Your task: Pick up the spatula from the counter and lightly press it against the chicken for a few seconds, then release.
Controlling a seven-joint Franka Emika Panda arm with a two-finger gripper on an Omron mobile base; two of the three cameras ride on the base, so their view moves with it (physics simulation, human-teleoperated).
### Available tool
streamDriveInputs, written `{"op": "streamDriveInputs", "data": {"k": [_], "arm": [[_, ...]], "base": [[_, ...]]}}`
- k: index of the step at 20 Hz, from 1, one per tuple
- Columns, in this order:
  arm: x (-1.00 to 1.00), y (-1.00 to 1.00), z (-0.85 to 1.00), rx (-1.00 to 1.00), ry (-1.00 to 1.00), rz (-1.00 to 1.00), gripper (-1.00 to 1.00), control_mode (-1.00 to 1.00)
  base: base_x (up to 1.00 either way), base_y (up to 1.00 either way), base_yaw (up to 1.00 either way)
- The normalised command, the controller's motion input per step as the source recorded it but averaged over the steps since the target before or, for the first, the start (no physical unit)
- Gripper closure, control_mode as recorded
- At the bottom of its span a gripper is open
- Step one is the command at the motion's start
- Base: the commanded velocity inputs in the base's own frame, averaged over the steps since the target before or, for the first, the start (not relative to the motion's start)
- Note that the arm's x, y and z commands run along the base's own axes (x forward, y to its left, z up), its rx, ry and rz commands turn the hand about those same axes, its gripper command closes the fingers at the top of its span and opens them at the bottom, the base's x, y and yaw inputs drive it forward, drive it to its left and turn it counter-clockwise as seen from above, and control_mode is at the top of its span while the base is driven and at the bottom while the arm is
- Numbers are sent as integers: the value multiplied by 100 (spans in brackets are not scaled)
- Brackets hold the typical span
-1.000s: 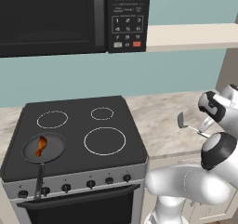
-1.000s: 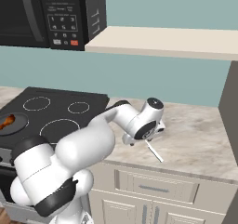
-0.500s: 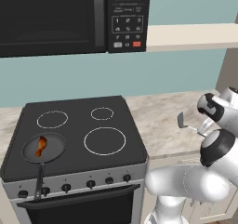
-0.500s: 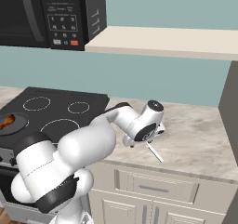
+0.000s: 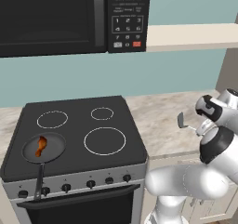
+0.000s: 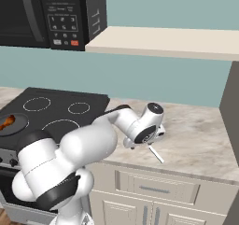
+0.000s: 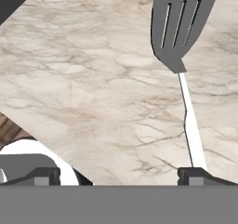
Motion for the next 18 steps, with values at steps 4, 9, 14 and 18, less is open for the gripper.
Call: {"op": "streamDriveInputs", "data": {"k": [4, 9, 14, 18], "arm": [[10, 0, -8, 0, 0, 0, -100, -100], [12, 0, -8, 0, 0, 0, -100, -100], [14, -4, -8, 0, 0, 0, -100, -100], [12, -5, -7, 0, 0, 0, -100, -100]], "base": [[0, 0, 0], [0, 0, 0], [0, 0, 0], [0, 0, 0]]}}
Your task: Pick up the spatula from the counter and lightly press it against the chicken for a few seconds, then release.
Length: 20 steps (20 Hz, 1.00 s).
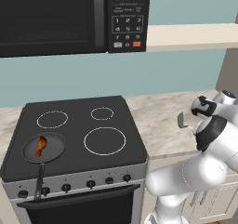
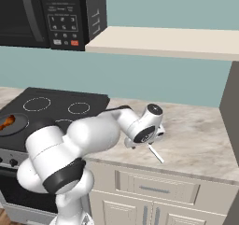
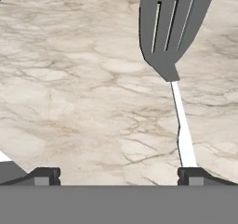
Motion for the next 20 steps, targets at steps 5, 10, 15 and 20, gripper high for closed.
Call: {"op": "streamDriveInputs", "data": {"k": [5, 10, 15, 20], "arm": [[11, -2, -9, 0, 0, 0, -100, -100], [12, 0, -11, 0, 0, 0, -100, -100], [13, -1, -12, 0, 0, 0, -100, -100], [14, -7, -12, 0, 0, 0, -100, -100]], "base": [[0, 0, 0], [0, 0, 0], [0, 0, 0], [0, 0, 0]]}}
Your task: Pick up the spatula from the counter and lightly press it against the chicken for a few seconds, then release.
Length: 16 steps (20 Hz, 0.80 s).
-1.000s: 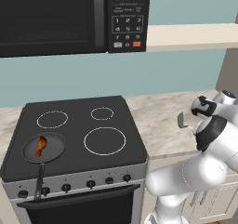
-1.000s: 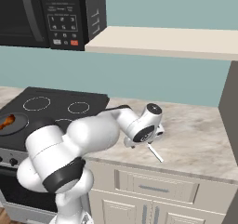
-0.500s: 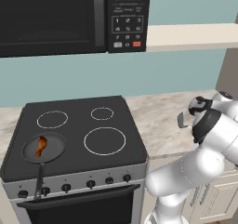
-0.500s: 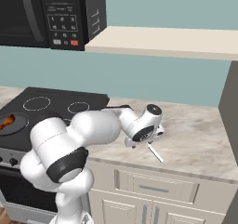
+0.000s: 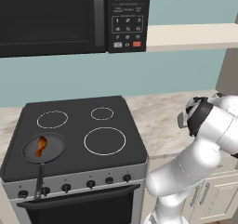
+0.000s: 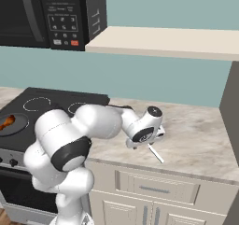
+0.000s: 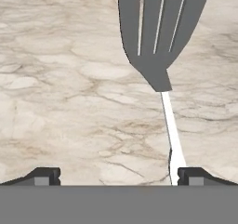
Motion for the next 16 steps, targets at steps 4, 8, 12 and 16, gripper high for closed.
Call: {"op": "streamDriveInputs", "data": {"k": [4, 8, 12, 16], "arm": [[16, -12, -10, 0, 0, 0, -100, -100], [18, -17, -10, 0, 0, 0, -100, -100], [19, -14, -11, 0, 0, 0, -100, -100], [18, -10, -12, 0, 0, 0, -100, -100]], "base": [[0, 0, 0], [0, 0, 0], [0, 0, 0], [0, 0, 0]]}}
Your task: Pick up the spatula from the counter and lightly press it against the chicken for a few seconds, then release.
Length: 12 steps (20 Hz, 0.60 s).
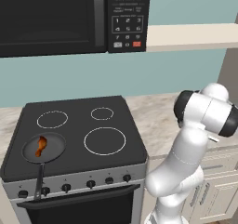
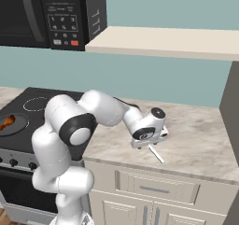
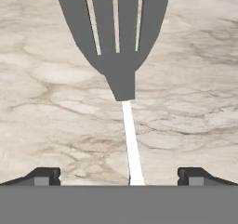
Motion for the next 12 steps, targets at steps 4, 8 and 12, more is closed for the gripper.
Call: {"op": "streamDriveInputs", "data": {"k": [4, 8, 12], "arm": [[16, -4, -16, 0, 0, 0, -100, -100], [15, 0, -21, 0, 0, 0, -100, -100], [16, 0, -28, 0, 0, 0, -100, -100]], "base": [[0, 0, 0], [0, 0, 0], [0, 0, 0]]}}
